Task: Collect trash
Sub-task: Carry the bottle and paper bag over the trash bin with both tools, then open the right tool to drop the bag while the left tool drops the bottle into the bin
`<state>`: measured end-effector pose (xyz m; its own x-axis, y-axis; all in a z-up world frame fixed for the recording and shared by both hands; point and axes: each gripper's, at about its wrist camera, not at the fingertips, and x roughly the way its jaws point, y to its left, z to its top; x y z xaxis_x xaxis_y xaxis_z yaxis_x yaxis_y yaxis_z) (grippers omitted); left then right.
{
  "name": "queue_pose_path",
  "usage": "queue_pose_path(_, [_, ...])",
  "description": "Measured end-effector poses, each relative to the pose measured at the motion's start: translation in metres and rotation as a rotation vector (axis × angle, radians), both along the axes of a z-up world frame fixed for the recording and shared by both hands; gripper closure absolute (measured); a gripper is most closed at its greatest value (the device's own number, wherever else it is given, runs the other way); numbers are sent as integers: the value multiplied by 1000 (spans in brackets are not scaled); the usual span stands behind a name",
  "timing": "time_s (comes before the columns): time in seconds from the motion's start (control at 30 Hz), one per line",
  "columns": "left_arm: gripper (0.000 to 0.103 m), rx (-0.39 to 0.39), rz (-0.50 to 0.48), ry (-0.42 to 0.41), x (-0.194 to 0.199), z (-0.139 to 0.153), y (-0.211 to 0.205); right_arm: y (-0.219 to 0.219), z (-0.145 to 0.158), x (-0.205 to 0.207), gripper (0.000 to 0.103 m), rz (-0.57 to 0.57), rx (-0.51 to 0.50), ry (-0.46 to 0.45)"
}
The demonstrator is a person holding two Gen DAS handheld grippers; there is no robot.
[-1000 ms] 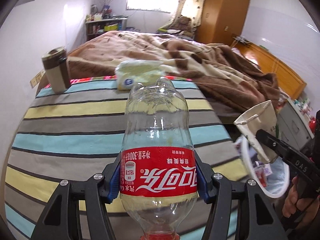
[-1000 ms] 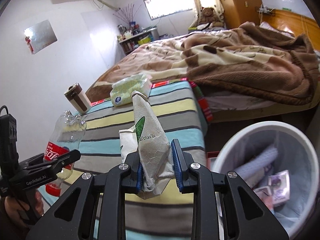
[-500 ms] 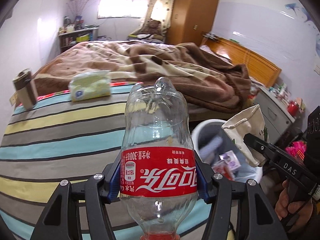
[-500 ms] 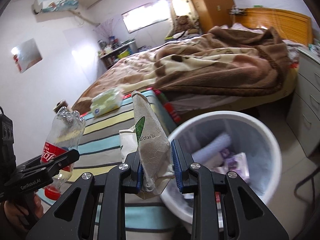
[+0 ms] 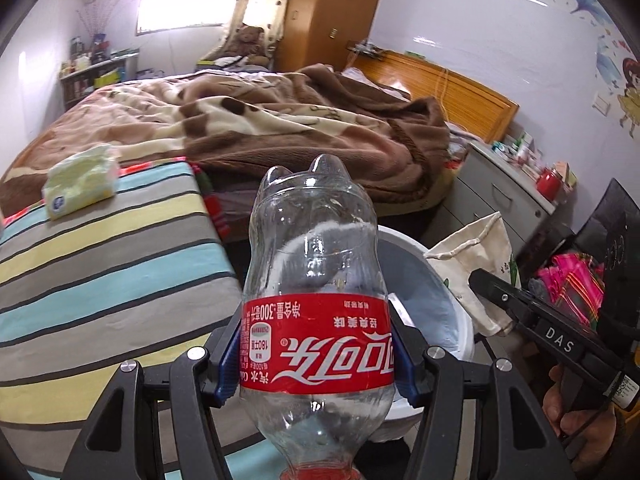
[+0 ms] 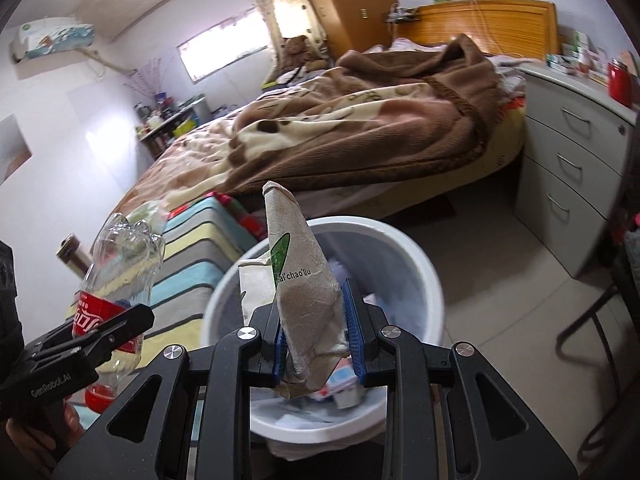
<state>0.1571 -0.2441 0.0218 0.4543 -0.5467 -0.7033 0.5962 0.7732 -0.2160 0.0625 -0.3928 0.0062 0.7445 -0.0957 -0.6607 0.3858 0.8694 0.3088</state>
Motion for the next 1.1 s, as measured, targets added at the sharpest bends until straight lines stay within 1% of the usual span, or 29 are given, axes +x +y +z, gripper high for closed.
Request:
queue_pose_path(0.23, [42, 11, -50, 19, 1, -12, -34, -10, -13, 3, 77, -29, -1, 47])
queue_pose_path(0.37, [42, 30, -64, 8, -2, -18, -48, -15, -19, 4, 77, -38, -5, 69])
queue_pose_path(0.47, [42, 22, -65, 13, 1, -20, -55, -17, -21, 5, 76, -32, -3, 72])
queue_pose_path(0.63, [41, 33, -71, 9, 3, -22, -62, -19, -25, 7, 75, -22, -4, 86])
queue_pose_path(0.73, [40, 26, -76, 1, 3, -21, -64, -17, -25, 8, 74, -13, -14, 89])
queue_pose_path(0.77, [37, 25, -73, 1, 3, -21, -64, -16, -24, 7, 74, -18, -23, 83])
queue_pose_path(0.8, [35, 25, -72, -3, 2, -20, -63, -16, -23, 4, 71, -18, -25, 74])
queue_pose_path(0.83, [34, 23, -67, -9, 2, -19, -62, -16, -24, 4, 63, -17, -23, 74])
queue_pose_path(0.87, [34, 20, -62, -11, 1, -18, -60, -16, -24, 4, 58, -18, -22, 74])
queue_pose_path(0.9, [34, 17, -63, -13, 0, -17, -59, -15, -23, 2, 49, -20, -25, 72])
queue_pose_path(0.93, [34, 14, -63, -14, 0, -16, -57, -15, -22, 0, 47, -22, -26, 67])
queue_pose_path(1.1, [32, 1, -53, -26, -9, -9, -47, -10, -15, -7, 47, -23, -15, 37])
